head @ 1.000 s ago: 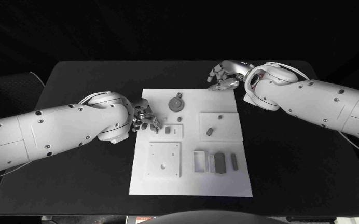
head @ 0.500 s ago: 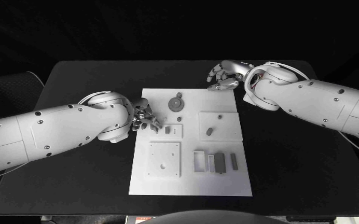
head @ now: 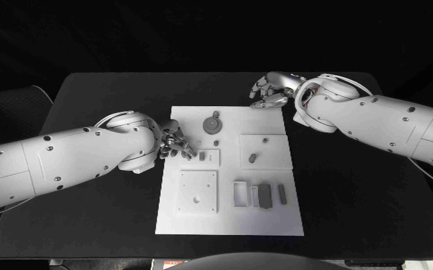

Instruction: Assemble the parts on the task board

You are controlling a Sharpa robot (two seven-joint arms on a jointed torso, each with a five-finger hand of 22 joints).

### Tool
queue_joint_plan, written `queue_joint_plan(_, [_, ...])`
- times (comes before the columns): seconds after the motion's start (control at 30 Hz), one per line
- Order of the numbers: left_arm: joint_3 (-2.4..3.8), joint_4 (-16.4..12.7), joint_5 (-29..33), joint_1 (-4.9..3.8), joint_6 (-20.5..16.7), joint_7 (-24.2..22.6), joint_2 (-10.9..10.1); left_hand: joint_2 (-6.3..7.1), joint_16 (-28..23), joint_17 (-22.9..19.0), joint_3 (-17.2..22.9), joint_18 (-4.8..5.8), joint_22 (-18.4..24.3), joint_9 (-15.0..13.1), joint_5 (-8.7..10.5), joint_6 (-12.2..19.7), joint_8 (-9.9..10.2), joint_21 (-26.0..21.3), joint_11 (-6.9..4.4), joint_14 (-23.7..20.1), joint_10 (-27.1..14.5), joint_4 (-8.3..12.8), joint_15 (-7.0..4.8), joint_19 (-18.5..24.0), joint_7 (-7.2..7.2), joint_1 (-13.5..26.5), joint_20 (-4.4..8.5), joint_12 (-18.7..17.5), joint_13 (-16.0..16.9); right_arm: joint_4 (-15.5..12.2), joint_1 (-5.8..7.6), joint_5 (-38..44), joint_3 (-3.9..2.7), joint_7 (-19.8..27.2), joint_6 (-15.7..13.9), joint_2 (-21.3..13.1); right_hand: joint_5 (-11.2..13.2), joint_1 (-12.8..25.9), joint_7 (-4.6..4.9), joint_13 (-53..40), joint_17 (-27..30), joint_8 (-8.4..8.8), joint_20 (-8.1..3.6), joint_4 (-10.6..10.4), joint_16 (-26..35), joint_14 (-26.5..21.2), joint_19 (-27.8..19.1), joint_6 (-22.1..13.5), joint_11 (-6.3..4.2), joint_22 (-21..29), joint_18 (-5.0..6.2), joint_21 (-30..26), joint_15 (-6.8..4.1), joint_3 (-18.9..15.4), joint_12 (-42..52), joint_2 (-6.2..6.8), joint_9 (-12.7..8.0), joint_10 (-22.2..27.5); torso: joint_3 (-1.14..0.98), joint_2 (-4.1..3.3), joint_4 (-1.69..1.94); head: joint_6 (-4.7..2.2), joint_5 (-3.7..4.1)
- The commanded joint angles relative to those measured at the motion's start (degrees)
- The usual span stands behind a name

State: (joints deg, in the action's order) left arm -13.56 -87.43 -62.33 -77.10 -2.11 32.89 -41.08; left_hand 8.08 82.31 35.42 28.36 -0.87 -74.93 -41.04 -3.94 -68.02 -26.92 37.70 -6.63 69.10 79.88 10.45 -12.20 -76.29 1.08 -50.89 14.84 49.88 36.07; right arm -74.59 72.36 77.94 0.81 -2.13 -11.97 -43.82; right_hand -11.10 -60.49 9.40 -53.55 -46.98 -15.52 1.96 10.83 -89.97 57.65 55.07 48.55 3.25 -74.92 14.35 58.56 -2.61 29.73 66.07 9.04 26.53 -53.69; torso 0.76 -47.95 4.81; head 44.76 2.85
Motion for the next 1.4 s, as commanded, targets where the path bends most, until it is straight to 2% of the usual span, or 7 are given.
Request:
queue_joint_plan(0.03, [0.0,0.0,-0.2,0.05,0.7,-0.1,0.1,0.43,0.1,0.1,0.0,-1.2,-1.1,0.1,0.11,-0.1,0.3,-0.2,-0.2,0.0,-0.3,-0.4,-0.48,-0.2,-0.44,0.0,0.07,0.2,-0.1,0.0,-0.02,0.0,-0.02,0.4,0.3,0.0,-0.3,0.1,0.36,0.1,0.0,0.26,-0.16,-0.1,0.3,0.4,0.3,0.0,0.14,-0.7,0.65,-0.4,0.06,-0.1,0.2,-0.55,-0.1,0.3,0.01,-0.01,-0.02,0.11,0.08])
queue_joint_plan(0.27, [0.0,0.0,-0.2,0.06,0.5,0.0,0.0,1.37,0.1,0.1,0.0,-1.27,-1.1,0.1,0.87,0.0,0.2,-0.2,-0.19,-0.1,-0.4,-2.1,-0.48,-0.1,-0.45,0.8,0.06,0.4,-0.2,0.0,-0.02,0.0,-0.02,0.4,0.4,0.0,-0.3,0.1,0.37,0.1,0.0,0.26,-0.16,-0.1,0.3,0.4,0.3,0.0,0.15,-0.7,0.65,-0.4,0.06,-0.1,0.2,-0.55,-0.1,0.3,0.01,0.01,0.01,0.07,0.17])
queue_joint_plan(0.4, [0.0,0.1,-0.2,0.07,0.5,0.0,0.0,1.24,0.2,0.1,0.1,-1.3,-1.1,0.1,0.88,0.0,0.2,-0.2,-0.2,-0.1,-0.4,-2.2,-0.49,-0.1,-0.44,0.7,0.09,0.4,-0.2,0.0,-0.02,0.0,-0.02,0.4,0.4,0.0,-0.3,0.1,0.37,0.1,0.0,0.26,-0.16,-0.1,0.3,0.3,0.3,0.0,0.15,-0.7,0.65,-0.4,0.06,-0.1,0.2,-0.56,-0.1,0.3,0.02,0.02,0.02,0.08,0.16])
queue_joint_plan(0.53, [0.0,0.1,-0.3,0.1,0.2,0.0,-0.1,0.57,0.2,0.1,0.2,-1.34,-1.1,0.0,0.88,0.1,0.2,-0.1,-0.21,-0.1,-0.5,-2.2,-0.51,0.0,-0.43,0.2,0.11,0.5,-0.2,0.1,-0.02,0.0,-0.02,0.4,0.5,0.0,-0.3,0.1,0.37,0.1,0.0,0.26,-0.16,-0.1,0.3,0.3,0.3,0.0,0.15,-0.7,0.65,-0.4,0.06,-0.1,0.2,-0.56,-0.1,0.4,0.03,0.0,0.0,0.0,0.13])
queue_joint_plan(0.8, [0.02,-0.2,1.7,0.4,0.0,-0.2,-0.5,-2.4,0.3,0.1,-0.6,-1.33,-1.2,0.0,0.85,0.3,0.1,0.1,-0.17,-0.3,-0.7,0.6,-0.46,0.2,-0.53,-2.2,0.01,0.8,-0.4,0.1,-0.02,0.0,-0.02,0.4,0.5,0.1,-0.3,0.1,0.37,0.1,0.0,0.26,-0.16,-0.1,0.3,0.4,0.3,0.0,0.15,-0.7,0.65,-0.4,0.06,-0.1,0.2,-0.57,-0.1,0.4,0.02,-0.01,0.01,-0.04,0.05])
queue_joint_plan(1.0, [0.02,-0.1,3.2,0.46,0.2,-0.4,-0.6,-3.2,0.3,0.1,-0.8,-1.33,-1.1,0.1,0.89,0.4,0.1,0.1,-0.09,-0.3,-0.8,2.2,-0.4,0.3,-0.57,-3.3,-0.05,0.9,-0.5,0.2,-0.03,0.0,-0.02,0.4,0.6,0.1,-0.3,0.1,0.37,0.1,0.0,0.26,-0.16,-0.1,0.3,0.4,0.3,-0.1,0.15,-0.7,0.65,-0.4,0.06,-0.1,0.2,-0.57,-0.1,0.4,-0.01,0.0,-0.01,-0.07,0.03])
queue_joint_plan(1.4, [0.02,0.1,3.1,0.49,0.6,-0.3,-0.4,-3.33,0.3,0.1,-0.9,-1.33,-1.1,0.1,0.9,0.5,0.1,0.1,-0.08,-0.3,-0.8,2.5,-0.4,0.3,-0.59,-3.4,-0.06,0.9,-0.6,0.2,-0.03,0.0,-0.02,0.5,0.6,0.1,-0.3,0.1,0.37,0.1,0.0,0.26,-0.16,-0.1,0.3,0.4,0.3,-0.1,0.15,-0.7,0.65,-0.4,0.07,-0.1,0.2,-0.59,-0.1,0.4,-0.02,-0.01,0.0,-0.05,0.05])
